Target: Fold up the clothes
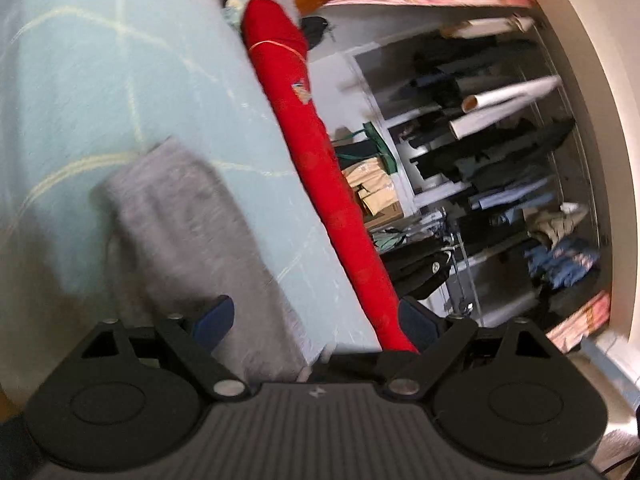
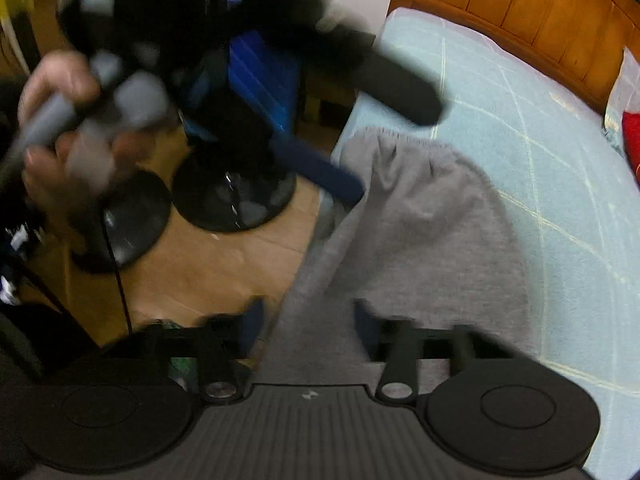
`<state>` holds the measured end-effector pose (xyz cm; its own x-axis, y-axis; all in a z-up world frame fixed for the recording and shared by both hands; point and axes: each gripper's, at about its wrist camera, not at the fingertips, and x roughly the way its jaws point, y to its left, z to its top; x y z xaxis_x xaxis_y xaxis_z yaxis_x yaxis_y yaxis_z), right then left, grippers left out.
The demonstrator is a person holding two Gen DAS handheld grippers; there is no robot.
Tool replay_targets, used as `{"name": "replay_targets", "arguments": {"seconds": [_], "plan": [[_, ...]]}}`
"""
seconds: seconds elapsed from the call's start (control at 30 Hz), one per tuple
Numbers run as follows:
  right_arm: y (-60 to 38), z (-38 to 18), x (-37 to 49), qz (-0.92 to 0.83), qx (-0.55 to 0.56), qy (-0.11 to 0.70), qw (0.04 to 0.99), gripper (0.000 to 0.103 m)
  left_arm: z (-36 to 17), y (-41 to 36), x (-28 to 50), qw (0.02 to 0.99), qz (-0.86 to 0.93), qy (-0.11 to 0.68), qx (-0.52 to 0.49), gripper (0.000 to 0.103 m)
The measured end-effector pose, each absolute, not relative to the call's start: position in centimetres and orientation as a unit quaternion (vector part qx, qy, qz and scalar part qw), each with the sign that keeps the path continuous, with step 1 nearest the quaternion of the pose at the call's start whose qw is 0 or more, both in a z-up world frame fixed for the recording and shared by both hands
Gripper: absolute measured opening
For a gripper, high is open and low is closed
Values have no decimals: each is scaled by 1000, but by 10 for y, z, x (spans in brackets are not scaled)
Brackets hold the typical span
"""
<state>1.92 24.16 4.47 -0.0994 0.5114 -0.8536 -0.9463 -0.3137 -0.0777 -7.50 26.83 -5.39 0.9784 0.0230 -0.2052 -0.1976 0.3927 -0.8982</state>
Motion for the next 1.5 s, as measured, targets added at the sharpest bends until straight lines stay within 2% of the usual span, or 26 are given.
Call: {"name": "replay_targets", "arguments": {"seconds": [0.03, 0.23, 0.43, 0.53, 0.6, 0.87, 1.17, 1.3, 1.5], "plan": [[241, 45, 21, 694, -413, 267, 525, 3, -53, 268, -76, 832, 69, 80, -544, 89], [241, 62, 43, 679, -388, 274, 561, 2, -70, 262, -113, 818, 132, 58, -557, 89], [243, 62, 50, 673, -382, 281, 567, 3, -124, 262, -108, 777, 143, 94, -606, 87], [243, 61, 53, 669, -379, 288, 571, 3, -139, 253, -98, 791, 144, 126, -582, 86], [242, 61, 55, 667, -378, 291, 572, 3, -142, 248, -92, 803, 141, 138, -563, 81], [246, 57, 60, 667, -378, 302, 567, 4, -147, 249, -101, 805, 132, 92, -571, 80], [251, 50, 55, 675, -382, 306, 552, 4, -138, 266, -111, 824, 104, 4, -557, 80], [251, 50, 54, 677, -383, 308, 549, 4, -146, 275, -108, 810, 80, -21, -580, 84], [249, 52, 50, 683, -378, 307, 545, 15, -153, 276, -116, 775, 35, -66, -627, 84]]}}
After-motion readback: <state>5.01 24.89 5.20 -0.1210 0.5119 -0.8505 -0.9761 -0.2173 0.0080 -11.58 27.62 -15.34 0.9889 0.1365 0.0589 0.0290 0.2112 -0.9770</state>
